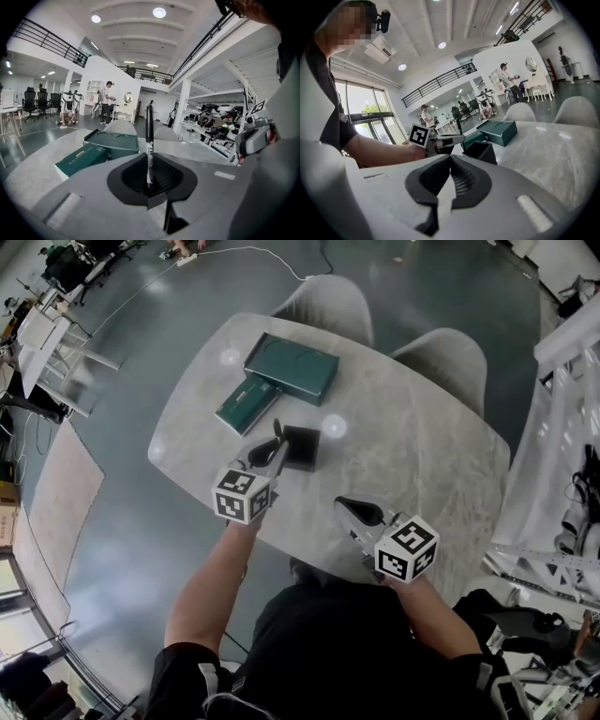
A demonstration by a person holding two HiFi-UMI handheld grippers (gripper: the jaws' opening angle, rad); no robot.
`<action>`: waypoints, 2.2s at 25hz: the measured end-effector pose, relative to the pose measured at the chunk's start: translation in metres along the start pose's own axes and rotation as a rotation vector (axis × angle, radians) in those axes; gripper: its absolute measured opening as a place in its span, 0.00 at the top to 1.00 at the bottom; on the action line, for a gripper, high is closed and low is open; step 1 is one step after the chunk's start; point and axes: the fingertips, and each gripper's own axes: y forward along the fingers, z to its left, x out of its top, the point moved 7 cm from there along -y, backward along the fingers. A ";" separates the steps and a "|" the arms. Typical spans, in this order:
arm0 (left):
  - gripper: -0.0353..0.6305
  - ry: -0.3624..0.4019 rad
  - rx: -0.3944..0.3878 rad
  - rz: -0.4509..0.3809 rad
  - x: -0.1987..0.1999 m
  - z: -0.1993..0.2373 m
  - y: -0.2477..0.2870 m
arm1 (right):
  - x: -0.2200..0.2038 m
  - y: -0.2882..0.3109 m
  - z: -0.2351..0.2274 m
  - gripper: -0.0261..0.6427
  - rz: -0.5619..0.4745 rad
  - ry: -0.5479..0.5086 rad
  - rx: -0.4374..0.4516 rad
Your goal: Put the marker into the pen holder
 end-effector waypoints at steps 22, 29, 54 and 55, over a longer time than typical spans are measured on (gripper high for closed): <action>0.88 0.090 0.039 0.072 -0.023 -0.002 0.011 | 0.014 0.004 -0.010 0.96 0.023 -0.046 -0.008; 0.87 0.082 0.026 0.169 -0.033 0.002 0.008 | 0.001 0.003 -0.005 0.96 0.051 -0.025 0.000; 0.85 0.161 -0.010 0.286 -0.031 0.003 0.009 | -0.009 -0.005 0.002 0.96 0.053 0.005 -0.011; 0.85 0.170 -0.017 0.297 -0.030 0.003 0.010 | -0.009 -0.005 0.003 0.96 0.054 0.008 -0.010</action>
